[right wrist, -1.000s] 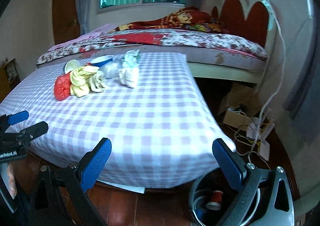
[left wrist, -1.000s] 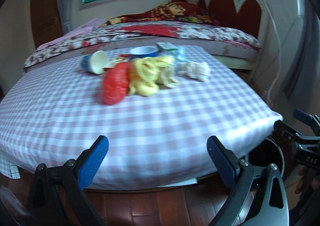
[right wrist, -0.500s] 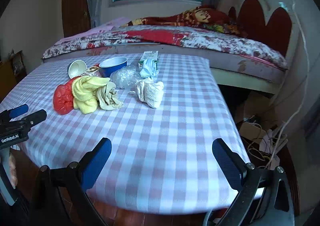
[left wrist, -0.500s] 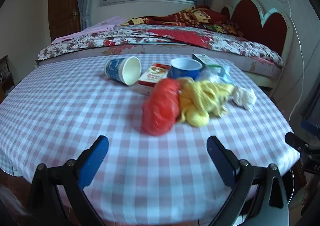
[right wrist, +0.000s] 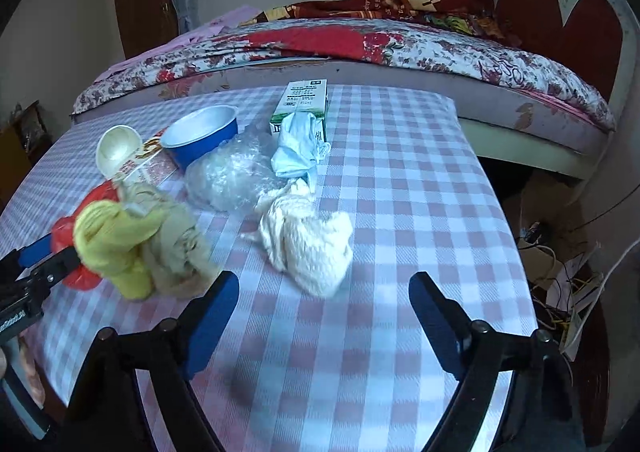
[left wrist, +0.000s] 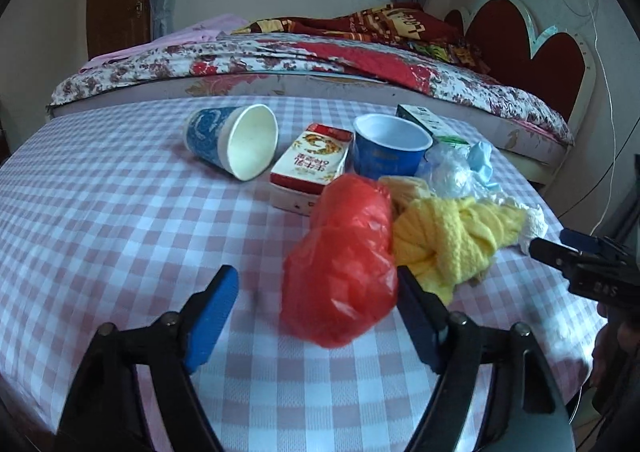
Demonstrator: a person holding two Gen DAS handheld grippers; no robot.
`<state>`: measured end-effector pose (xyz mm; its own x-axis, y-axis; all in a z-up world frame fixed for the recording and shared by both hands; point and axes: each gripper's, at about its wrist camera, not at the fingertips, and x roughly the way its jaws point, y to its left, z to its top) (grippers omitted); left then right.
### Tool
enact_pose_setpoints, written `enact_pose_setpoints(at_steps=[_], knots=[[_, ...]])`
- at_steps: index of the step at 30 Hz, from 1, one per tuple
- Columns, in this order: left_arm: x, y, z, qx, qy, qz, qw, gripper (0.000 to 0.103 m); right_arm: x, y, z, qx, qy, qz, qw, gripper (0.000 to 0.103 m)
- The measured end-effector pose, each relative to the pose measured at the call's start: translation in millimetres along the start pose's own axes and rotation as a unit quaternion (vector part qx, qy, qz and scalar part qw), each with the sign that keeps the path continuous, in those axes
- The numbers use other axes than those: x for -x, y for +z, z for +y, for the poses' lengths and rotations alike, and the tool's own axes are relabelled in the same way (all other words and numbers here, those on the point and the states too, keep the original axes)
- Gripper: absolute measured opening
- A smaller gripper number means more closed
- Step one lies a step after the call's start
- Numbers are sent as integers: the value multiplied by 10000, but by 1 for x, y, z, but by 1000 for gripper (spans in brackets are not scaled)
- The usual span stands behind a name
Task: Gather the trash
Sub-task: 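Grasp the red plastic bag with the left tool while the right tool grasps the white tissue, then carry the red bag and white tissue to the black bin and release both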
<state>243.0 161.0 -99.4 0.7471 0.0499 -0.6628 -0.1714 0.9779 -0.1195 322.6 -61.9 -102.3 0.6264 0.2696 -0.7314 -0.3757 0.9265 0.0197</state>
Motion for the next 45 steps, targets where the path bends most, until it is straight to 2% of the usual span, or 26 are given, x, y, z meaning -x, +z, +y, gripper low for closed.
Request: enact_pose_setpoints(at_steps=[5, 9, 12, 14, 16, 19, 20, 33, 45], knots=[[-7, 6, 5, 50, -41, 50, 10000, 78, -15, 9, 3, 34, 53, 113, 9999, 77], [-14, 9, 6, 46, -143, 157, 9998, 69, -20, 11, 6, 26, 116, 169, 9998, 69], [-20, 9, 4, 0, -239, 288, 9993, 57, -23, 11, 7, 38, 166, 217, 9996, 59], [-22, 9, 3, 15, -341, 333, 9989, 43, -24, 11, 7, 23, 255, 261, 9993, 46], [-20, 8, 4, 68, -408, 291, 9987, 34, -23, 11, 8, 43, 283, 275, 9992, 42], [-15, 9, 5, 63, -473, 206, 9987, 30, -19, 10, 10, 65, 307, 267, 9991, 33], [-12, 10, 5, 43, -469, 167, 9988, 29, -17, 9, 10, 74, 313, 251, 9992, 24], [27, 4, 6, 8, -330, -64, 9994, 27, 34, -11, 18, 171, 345, -79, 9992, 23], [71, -14, -18, -207, -208, -272, 9992, 26, 94, -38, 13, 52, 381, -389, 9985, 23]])
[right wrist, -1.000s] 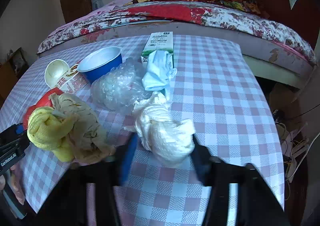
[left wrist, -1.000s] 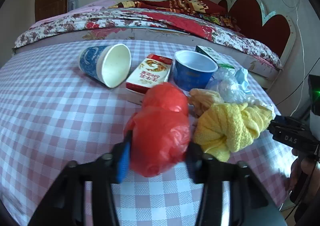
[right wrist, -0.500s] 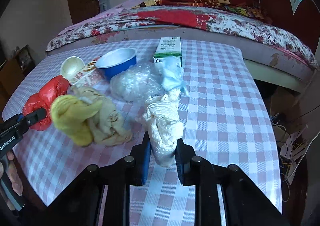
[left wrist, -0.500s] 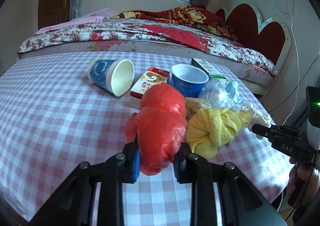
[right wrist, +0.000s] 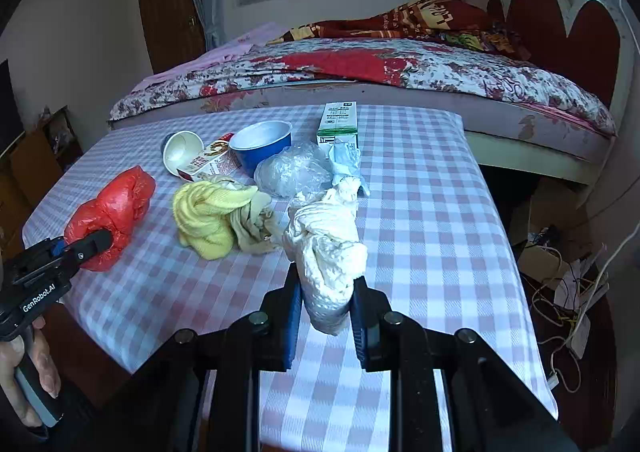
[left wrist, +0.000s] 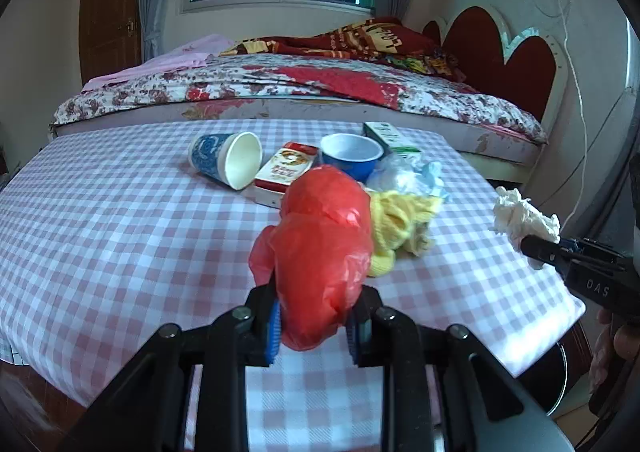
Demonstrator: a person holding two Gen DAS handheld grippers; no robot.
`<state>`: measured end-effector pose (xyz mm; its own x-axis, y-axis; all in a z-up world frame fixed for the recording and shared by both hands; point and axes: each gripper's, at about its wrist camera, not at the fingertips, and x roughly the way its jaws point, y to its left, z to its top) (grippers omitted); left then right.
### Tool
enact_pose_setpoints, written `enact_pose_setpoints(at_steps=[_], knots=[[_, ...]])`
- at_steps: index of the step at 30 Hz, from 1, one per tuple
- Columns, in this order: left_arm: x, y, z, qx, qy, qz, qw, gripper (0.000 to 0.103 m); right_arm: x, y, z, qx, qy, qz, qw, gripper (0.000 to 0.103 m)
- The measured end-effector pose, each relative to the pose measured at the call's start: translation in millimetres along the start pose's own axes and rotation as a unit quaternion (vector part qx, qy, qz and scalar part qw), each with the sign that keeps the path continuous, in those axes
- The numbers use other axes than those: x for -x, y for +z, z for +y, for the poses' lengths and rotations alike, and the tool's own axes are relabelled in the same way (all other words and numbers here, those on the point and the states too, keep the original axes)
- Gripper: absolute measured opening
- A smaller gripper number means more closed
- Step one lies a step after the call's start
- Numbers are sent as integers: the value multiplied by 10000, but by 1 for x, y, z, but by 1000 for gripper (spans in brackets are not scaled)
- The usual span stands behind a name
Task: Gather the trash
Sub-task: 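Carry the red bag and white tissue to the black bin and release both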
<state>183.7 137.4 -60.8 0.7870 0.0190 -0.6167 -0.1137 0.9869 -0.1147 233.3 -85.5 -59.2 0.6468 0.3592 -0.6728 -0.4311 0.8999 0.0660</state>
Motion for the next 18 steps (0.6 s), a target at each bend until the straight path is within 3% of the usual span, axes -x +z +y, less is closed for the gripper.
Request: enact_pose_setpoints(at_steps=[18], knots=[[44, -21, -71, -418, -555, -170, 9974, 26, 89, -46, -30, -180, -287, -471, 9983, 23]])
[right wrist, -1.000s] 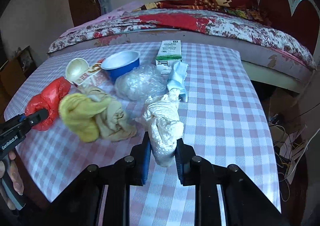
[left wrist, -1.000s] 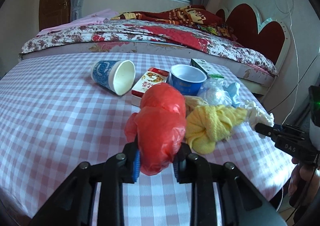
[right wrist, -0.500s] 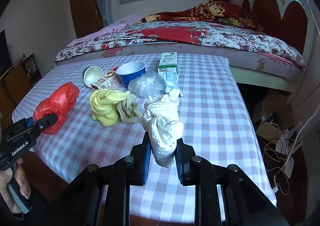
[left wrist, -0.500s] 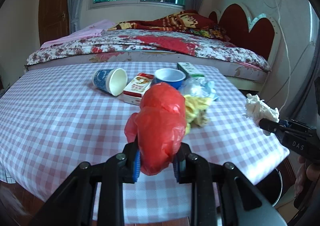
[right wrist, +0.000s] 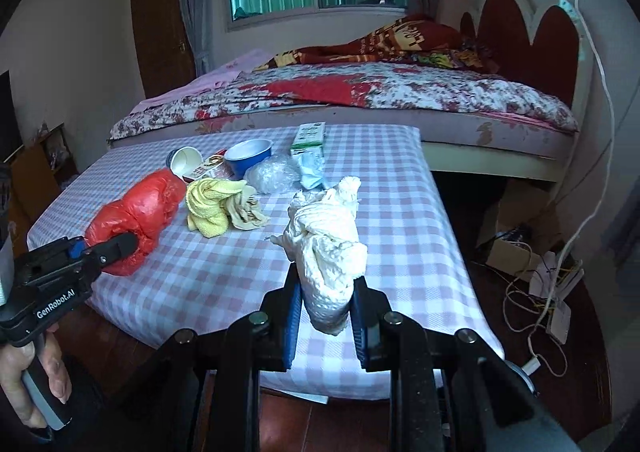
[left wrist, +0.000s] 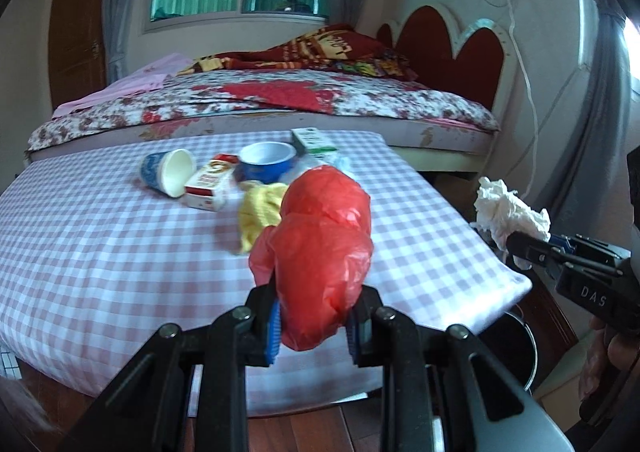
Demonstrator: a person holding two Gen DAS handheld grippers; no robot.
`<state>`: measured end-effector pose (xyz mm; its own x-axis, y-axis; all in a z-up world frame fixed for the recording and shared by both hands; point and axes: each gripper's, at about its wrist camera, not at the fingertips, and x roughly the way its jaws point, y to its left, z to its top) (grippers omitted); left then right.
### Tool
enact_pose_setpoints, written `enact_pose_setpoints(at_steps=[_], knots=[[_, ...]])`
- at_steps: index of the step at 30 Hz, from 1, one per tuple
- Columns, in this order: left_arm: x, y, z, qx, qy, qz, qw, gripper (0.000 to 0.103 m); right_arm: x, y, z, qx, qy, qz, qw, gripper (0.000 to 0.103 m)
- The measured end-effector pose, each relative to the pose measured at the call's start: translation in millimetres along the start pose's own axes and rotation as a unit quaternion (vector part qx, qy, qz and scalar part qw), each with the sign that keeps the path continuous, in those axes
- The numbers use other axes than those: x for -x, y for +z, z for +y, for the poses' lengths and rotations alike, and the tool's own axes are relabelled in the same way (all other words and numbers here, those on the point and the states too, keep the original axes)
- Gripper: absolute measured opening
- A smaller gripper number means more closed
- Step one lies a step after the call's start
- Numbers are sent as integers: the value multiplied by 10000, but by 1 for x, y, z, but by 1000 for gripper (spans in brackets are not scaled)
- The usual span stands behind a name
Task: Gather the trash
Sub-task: 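Carry the red bag and white tissue to the black bin and release both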
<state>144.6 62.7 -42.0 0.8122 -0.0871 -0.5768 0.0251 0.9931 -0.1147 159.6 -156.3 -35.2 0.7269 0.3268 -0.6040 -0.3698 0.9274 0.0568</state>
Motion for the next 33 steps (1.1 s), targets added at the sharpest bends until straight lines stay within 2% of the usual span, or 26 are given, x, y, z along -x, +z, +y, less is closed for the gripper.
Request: enact_pose_setpoints(at_steps=[9, 18, 27, 33], knots=[[0, -9, -56, -346, -413, 81, 9985, 26, 34, -28, -43, -321, -320, -79, 9989, 23], [-3, -21, -119, -756, -886, 238, 9929, 26, 60, -60, -93, -781, -687, -53, 9946, 23], [-11, -41, -182, -1128, -1394, 465, 9827, 26, 85, -89, -141, -1178, -1132, 53, 9865, 23], [-17, -58, -218, -1354, -1761, 684, 9726, 26, 91, -120, -161, -1349, -1247, 277, 9826, 24]])
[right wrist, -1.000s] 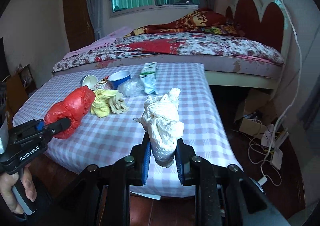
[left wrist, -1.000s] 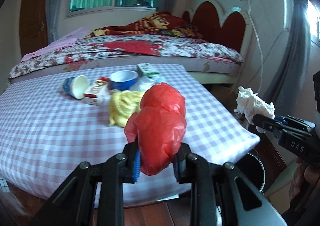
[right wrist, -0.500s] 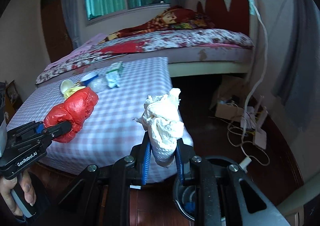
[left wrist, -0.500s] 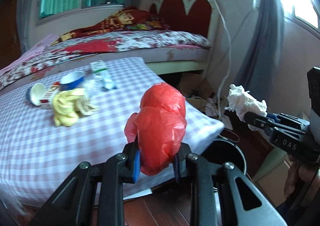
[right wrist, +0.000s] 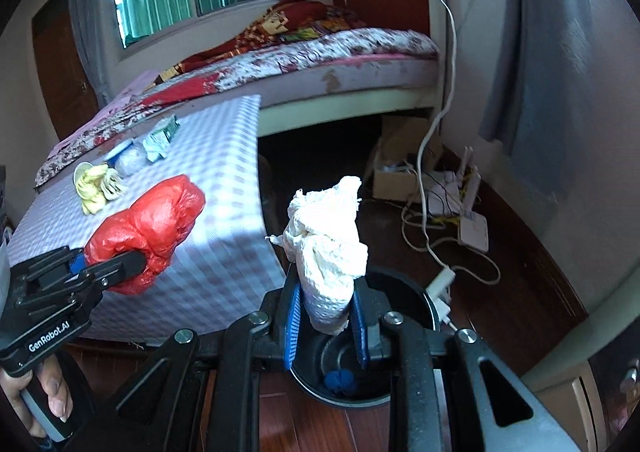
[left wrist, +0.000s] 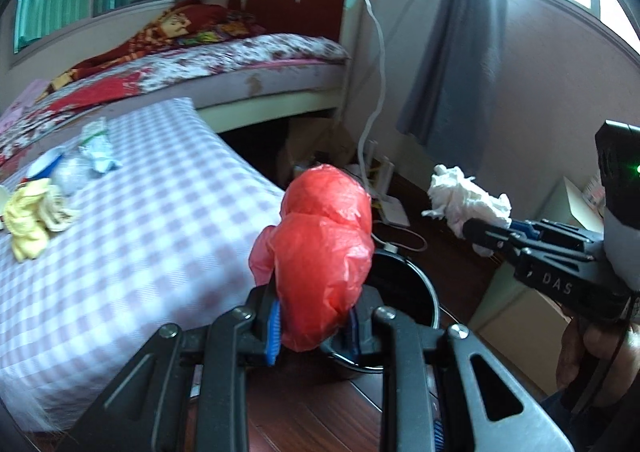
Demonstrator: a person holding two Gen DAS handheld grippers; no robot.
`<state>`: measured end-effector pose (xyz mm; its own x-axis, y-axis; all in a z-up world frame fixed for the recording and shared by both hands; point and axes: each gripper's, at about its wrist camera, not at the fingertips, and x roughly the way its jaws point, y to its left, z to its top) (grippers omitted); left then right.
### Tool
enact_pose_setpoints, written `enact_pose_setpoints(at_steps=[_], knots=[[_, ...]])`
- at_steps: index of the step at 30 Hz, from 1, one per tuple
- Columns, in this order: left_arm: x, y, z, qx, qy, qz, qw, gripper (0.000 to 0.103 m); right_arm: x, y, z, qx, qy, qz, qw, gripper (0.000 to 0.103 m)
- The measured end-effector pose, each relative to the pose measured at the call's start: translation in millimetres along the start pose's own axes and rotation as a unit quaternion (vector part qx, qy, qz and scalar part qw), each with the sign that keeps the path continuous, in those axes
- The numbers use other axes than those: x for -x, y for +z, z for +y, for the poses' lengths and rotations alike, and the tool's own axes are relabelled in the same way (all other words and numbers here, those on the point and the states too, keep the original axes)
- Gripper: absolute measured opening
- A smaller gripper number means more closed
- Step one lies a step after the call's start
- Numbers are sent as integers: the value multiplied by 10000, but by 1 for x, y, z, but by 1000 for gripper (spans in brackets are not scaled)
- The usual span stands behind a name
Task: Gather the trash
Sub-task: 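Carry the red bag and white tissue to the black bin and release both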
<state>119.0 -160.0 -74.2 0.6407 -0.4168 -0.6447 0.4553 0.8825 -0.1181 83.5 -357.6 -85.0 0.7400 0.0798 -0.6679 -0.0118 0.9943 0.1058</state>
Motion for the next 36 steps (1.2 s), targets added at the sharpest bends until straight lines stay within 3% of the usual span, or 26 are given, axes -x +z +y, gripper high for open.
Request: enact_pose_setpoints(at_steps=[12, 31, 33, 35, 36], knots=[[-43, -23, -31, -115, -389, 546, 9977, 26, -17, -38, -33, -95, -233, 434, 9987, 24], [-126, -36, -39, 27, -619, 1318, 9893, 30, -118, -56, -54, 35, -1, 1356, 9908, 24], [-135, -36, -39, 56, -719, 1387, 9877, 43, -130, -62, -55, 116, -171, 1515, 9882, 39], [-143, -40, -41, 60, -709, 1504, 9861, 96, -138, -70, -61, 180, -523, 1583, 9858, 94], [-144, -42, -41, 53, -661, 1492, 9866, 103, -140, -74, -64, 154, -633, 1634, 9844, 101]])
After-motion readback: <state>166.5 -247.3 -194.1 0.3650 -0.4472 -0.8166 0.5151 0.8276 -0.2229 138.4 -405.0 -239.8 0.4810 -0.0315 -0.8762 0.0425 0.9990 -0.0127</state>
